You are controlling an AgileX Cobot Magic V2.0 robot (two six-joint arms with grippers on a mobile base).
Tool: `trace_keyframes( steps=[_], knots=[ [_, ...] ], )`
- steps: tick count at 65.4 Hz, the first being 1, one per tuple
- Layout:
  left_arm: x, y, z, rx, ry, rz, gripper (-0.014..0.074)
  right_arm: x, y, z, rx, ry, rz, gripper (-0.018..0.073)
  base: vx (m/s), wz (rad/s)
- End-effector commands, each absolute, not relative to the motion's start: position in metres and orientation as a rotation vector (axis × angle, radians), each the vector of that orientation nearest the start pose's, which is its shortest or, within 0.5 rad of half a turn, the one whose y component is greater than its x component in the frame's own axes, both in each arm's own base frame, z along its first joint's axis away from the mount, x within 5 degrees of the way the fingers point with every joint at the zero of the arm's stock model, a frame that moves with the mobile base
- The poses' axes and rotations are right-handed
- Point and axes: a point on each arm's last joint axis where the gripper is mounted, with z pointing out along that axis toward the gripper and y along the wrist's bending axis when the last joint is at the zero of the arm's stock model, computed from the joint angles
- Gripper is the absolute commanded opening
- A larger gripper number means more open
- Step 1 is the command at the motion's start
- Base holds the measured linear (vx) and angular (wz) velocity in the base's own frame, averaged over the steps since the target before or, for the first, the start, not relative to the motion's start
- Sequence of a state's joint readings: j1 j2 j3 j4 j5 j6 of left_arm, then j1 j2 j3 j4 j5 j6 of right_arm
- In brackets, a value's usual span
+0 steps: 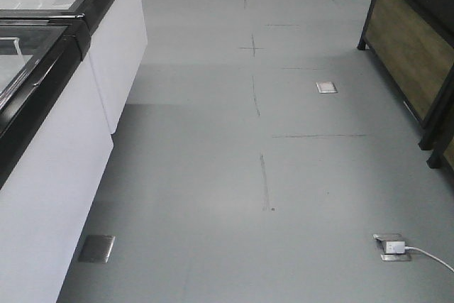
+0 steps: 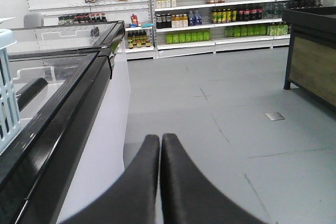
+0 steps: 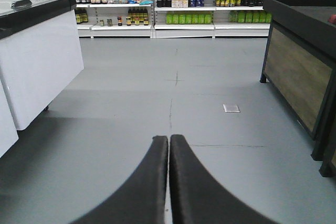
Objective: Left arm holds basket, right arm returns cookies
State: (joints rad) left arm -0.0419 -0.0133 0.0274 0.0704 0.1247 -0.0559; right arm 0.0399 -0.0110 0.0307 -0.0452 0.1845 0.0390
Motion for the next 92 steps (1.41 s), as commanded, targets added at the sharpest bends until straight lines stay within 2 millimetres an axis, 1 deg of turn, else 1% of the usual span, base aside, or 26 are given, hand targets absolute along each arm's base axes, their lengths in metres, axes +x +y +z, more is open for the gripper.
trace_keyframes(
  steps=[1,56,77,85,92],
  knots=[
    [0.0545,-0.0024,0.2084,0.038,1.517,-0.033,-0.0007,0.0560,0.0017,0.1942,-0.040,1.599,0.015,-0.0008,0.00,0.00],
    [0.0545,-0.0024,0.2085,0.038,1.516,-0.033,-0.0007,0.0560,0.0017,0.1942,-0.040,1.599,0.015,-0.0008,0.00,0.00],
    [0.0541,-0.0024,0.2113,0.038,1.503,-0.034,-0.0007,0.0560,0.0017,0.1942,-0.040,1.599,0.015,-0.0008,0.00,0.00],
    [0.0540,-0.0023,0.2120,0.086,1.492,0.020,-0.0007,0.0560,0.0017,0.1942,-0.040,1.599,0.015,-0.0008,0.00,0.00],
    [0.0533,-0.0025,0.2169,0.057,1.460,-0.015,-0.0007,0.0560,0.0017,0.1942,-0.040,1.599,0.015,-0.0008,0.00,0.00]
  ],
)
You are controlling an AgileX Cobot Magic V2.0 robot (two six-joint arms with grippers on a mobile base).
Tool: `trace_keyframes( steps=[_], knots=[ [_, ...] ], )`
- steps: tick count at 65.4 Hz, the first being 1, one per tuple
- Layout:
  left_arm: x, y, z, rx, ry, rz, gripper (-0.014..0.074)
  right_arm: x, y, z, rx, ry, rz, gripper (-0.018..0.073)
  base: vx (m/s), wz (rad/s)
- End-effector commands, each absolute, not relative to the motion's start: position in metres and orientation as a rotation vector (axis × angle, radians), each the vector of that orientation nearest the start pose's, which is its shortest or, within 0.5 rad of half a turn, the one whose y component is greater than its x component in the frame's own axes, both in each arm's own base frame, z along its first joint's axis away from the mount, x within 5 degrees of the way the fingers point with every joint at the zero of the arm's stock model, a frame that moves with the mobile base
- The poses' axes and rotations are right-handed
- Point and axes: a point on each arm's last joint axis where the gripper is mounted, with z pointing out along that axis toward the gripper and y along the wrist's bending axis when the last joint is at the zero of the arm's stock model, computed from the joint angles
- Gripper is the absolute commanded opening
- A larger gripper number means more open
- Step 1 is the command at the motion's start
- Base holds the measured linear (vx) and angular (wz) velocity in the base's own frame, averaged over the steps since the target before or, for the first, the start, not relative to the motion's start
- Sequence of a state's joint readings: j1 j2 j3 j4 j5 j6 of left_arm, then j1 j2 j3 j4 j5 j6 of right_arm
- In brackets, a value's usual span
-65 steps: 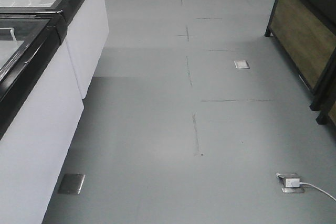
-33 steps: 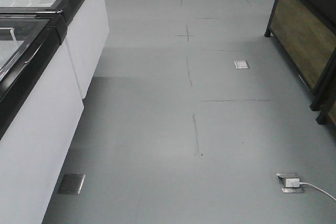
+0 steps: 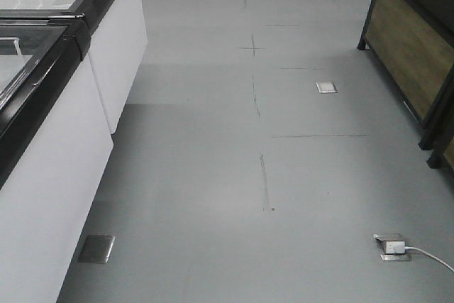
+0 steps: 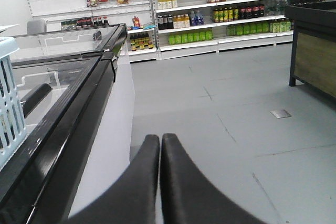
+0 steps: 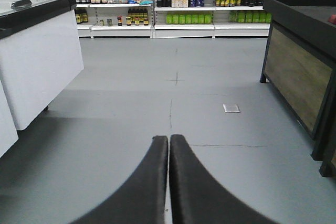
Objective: Left arm holds basket, right arm returns cookies
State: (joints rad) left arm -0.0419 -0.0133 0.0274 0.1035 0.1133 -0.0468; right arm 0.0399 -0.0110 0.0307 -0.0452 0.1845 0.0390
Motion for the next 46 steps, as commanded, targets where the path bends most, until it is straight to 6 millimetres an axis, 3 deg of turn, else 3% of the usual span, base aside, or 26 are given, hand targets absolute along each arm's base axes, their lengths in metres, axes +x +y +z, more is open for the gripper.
trace_keyframes(
  steps=[1,15,30,46],
  knots=[
    [0.053,-0.003,0.218,0.050,1.454,-0.024,-0.0007,0.056,0.002,0.194,-0.040,1.599,0.015,-0.0008,0.00,0.00],
    [0.052,-0.002,0.256,-0.008,1.467,-0.072,-0.0008,0.056,0.002,0.194,-0.040,1.599,0.015,-0.0008,0.00,0.00],
    [0.073,-0.002,0.298,-0.015,1.578,-0.063,-0.0008,0.056,0.002,0.194,-0.040,1.599,0.015,-0.0008,0.00,0.00],
    [0.082,-0.003,0.304,-0.012,1.597,-0.063,-0.0007,0.056,0.002,0.194,-0.040,1.599,0.015,-0.0008,0.00,0.00]
  ],
)
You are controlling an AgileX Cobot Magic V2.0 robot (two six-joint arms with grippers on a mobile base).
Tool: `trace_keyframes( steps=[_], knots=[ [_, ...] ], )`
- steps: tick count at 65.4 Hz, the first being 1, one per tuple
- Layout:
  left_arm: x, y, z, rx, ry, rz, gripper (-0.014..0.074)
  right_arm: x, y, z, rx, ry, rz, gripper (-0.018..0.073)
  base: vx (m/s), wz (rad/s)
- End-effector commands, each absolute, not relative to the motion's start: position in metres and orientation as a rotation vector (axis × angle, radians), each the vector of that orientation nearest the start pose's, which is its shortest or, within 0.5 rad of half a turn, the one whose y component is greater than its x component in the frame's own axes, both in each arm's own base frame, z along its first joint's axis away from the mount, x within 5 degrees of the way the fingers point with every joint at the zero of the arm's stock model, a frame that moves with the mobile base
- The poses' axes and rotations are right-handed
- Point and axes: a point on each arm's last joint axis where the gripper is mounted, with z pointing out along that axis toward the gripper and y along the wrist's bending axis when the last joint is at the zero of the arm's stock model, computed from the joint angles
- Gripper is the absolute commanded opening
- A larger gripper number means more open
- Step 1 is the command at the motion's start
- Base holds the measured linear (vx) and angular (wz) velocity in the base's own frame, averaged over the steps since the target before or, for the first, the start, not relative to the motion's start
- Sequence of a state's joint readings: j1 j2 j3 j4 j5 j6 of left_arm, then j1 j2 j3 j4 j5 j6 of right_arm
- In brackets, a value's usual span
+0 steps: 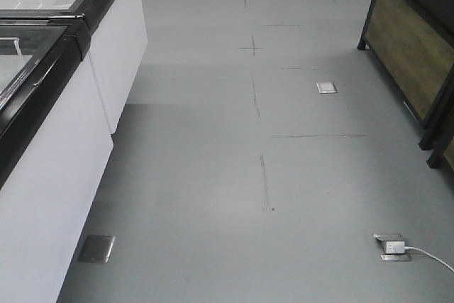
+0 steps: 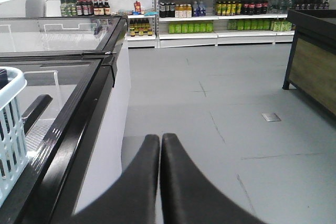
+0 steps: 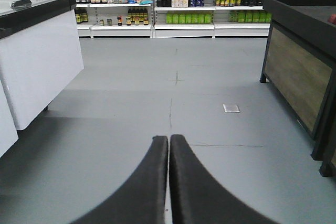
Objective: Left arm holds basket, right arm returns cookies
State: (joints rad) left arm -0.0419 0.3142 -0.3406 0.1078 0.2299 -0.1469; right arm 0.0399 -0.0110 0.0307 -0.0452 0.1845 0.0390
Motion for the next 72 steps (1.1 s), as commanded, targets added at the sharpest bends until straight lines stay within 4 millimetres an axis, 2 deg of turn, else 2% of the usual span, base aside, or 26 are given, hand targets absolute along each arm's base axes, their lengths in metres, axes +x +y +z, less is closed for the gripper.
trace_keyframes(
  steps=[1,8,16,19,31,36,47,59,65,72],
  knots=[
    [0.0825,-0.0025,0.3035,-0.013,1.598,-0.063,-0.0007,0.0560,0.0017,0.1942,-0.040,1.599,0.015,-0.0008,0.00,0.00],
    [0.0825,-0.0026,0.3036,-0.012,1.597,-0.062,0.0007,0.0560,0.0017,0.1942,-0.040,1.599,0.015,-0.0008,0.00,0.00],
    [0.0825,-0.0025,0.3036,-0.010,1.597,-0.061,0.0118,0.0560,0.0017,0.1942,-0.040,1.599,0.015,-0.0008,0.00,0.00],
    [0.0825,-0.0025,0.3036,-0.010,1.597,-0.061,0.0188,0.0560,0.0017,0.1942,-0.040,1.599,0.015,-0.0008,0.00,0.00],
    [0.0825,-0.0025,0.3035,-0.011,1.598,-0.061,0.0607,0.0560,0.0017,0.1942,-0.040,1.599,0.015,-0.0008,0.00,0.00],
    [0.0825,-0.0025,0.3034,-0.011,1.599,-0.061,0.0734,0.0560,0.0017,0.1942,-0.040,1.599,0.015,-0.0008,0.00,0.00],
    [0.0825,-0.0025,0.3035,-0.011,1.597,-0.061,0.0717,0.0560,0.0017,0.1942,-0.040,1.599,0.015,-0.0008,0.00,0.00],
    [0.0825,-0.0028,0.3048,-0.035,1.584,-0.090,0.0649,0.0560,0.0017,0.1942,-0.040,1.599,0.015,-0.0008,0.00,0.00],
    [0.0824,-0.0039,0.3068,-0.184,1.555,-0.259,0.0617,0.0560,0.0017,0.1942,-0.040,1.599,0.015,-0.0008,0.00,0.00],
    [0.0825,-0.0051,0.3092,-0.470,1.491,-0.579,0.0593,0.0560,0.0017,0.1942,-0.040,1.599,0.015,-0.0008,0.00,0.00]
  ],
)
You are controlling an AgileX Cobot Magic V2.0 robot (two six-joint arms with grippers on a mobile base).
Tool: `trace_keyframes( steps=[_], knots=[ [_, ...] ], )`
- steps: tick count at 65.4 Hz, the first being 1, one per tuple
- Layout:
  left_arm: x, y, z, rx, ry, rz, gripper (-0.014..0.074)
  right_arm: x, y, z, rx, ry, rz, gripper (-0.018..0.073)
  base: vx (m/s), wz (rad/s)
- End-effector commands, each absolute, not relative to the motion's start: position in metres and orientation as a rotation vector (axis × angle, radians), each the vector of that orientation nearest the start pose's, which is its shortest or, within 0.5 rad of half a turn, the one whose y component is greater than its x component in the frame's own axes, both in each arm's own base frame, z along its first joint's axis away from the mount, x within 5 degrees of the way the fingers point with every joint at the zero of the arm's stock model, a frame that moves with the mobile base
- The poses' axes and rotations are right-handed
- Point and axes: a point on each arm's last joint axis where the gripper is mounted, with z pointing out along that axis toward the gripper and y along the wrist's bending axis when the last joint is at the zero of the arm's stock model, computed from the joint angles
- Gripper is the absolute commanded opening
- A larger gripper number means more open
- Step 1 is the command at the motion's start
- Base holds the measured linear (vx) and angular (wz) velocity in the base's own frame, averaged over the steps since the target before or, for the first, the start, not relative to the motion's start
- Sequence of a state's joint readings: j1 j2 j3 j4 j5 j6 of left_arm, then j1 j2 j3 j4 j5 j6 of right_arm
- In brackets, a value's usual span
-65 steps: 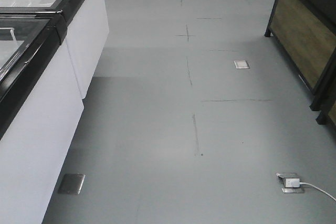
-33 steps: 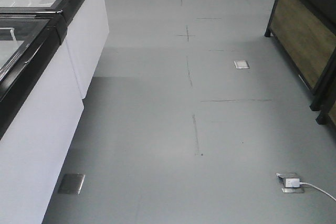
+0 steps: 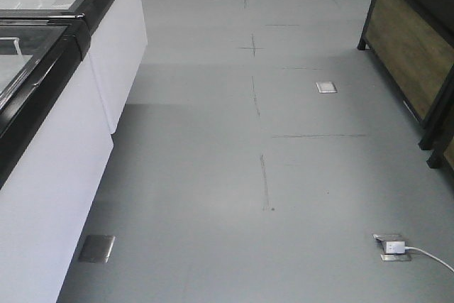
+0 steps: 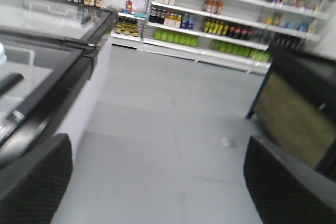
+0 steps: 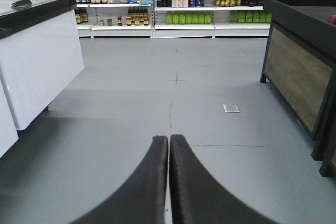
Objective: Left arm holds basket, right arm returns cookies
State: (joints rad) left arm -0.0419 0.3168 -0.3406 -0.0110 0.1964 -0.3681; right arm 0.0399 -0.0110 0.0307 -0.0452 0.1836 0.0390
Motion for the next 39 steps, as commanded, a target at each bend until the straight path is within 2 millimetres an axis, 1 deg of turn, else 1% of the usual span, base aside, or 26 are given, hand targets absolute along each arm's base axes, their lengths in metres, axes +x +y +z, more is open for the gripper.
trace_keyframes(
  steps=[1,6,8,18,26,33,39],
  knots=[
    [0.082,-0.005,0.310,-0.535,1.472,-0.653,0.0593,0.056,0.002,0.194,-0.040,1.599,0.015,-0.0008,0.00,0.00],
    [0.082,-0.005,0.312,-0.696,1.402,-0.837,0.0593,0.056,0.002,0.194,-0.040,1.599,0.015,-0.0008,0.00,0.00],
    [0.082,-0.005,0.313,-0.729,1.377,-0.877,0.0593,0.056,0.002,0.194,-0.040,1.599,0.015,-0.0008,0.00,0.00],
    [0.081,-0.003,0.323,-0.782,1.226,-0.999,0.0593,0.056,0.002,0.194,-0.040,1.599,0.015,-0.0008,0.00,0.00],
    [0.081,0.003,0.338,-0.735,1.043,-1.011,0.0593,0.056,0.002,0.194,-0.040,1.599,0.015,-0.0008,0.00,0.00],
    [0.092,0.013,0.341,-0.824,0.919,-1.014,0.0593,0.056,0.002,0.194,-0.040,1.599,0.015,-0.0008,0.00,0.00],
    [0.106,0.023,0.338,-0.879,0.874,-0.924,0.0593,0.056,0.002,0.194,-0.040,1.599,0.015,-0.0008,0.00,0.00]
  ],
)
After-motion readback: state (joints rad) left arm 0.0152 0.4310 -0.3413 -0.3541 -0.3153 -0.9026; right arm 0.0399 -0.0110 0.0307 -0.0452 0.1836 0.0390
